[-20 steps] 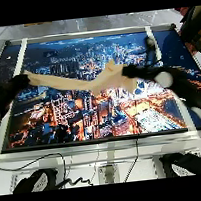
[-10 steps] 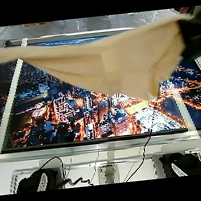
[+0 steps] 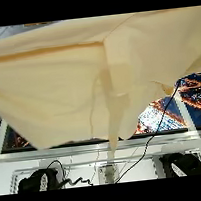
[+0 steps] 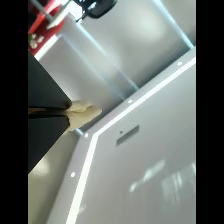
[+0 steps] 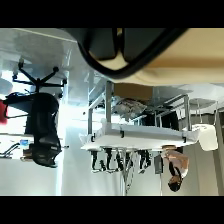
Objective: Fold the clothes and pants, and hang the long-sleeved shirts on hangers.
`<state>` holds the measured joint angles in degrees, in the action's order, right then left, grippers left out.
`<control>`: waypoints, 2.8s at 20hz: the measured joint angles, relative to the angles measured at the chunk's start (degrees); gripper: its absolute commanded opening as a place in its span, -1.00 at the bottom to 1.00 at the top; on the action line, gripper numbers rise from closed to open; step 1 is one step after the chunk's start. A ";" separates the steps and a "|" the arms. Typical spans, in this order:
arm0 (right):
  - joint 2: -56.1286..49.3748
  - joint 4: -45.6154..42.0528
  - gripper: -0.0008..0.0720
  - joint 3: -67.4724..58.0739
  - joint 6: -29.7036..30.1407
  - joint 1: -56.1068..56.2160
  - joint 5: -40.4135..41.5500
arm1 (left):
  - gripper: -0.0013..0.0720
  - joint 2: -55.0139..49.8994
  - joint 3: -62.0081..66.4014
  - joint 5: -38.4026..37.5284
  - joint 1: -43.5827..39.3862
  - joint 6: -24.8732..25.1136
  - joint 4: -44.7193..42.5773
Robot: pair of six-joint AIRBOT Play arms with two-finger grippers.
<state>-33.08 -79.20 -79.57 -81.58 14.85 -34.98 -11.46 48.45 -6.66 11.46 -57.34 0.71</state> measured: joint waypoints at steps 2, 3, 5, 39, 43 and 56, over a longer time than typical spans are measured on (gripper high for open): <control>-1.99 0.28 -0.94 -0.11 0.02 -0.02 -0.02 | -0.90 -0.57 -0.04 -0.20 0.02 0.13 -5.09; -3.37 0.39 -0.94 -0.13 0.02 -0.02 -0.37 | -0.90 -1.46 -0.11 -0.76 0.02 0.22 -8.37; -7.37 0.39 -0.94 -0.17 0.02 -0.02 -2.32 | -0.90 -4.44 -0.61 -3.15 0.07 0.28 -14.53; -50.23 22.88 0.26 15.34 15.87 -39.15 -29.81 | 0.50 -58.18 6.25 -59.14 34.10 8.81 -44.04; -54.27 31.65 0.36 19.37 17.57 -35.12 -24.87 | 0.61 -57.92 -1.62 -61.90 35.80 7.78 -45.07; -65.40 35.23 -0.94 15.82 13.79 -29.20 -14.51 | 0.60 -57.81 -8.50 -63.47 36.30 7.13 -45.70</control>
<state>-98.48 -43.97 -63.75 -67.79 -14.35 -49.50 -69.28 39.94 -70.13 47.77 -50.22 -44.99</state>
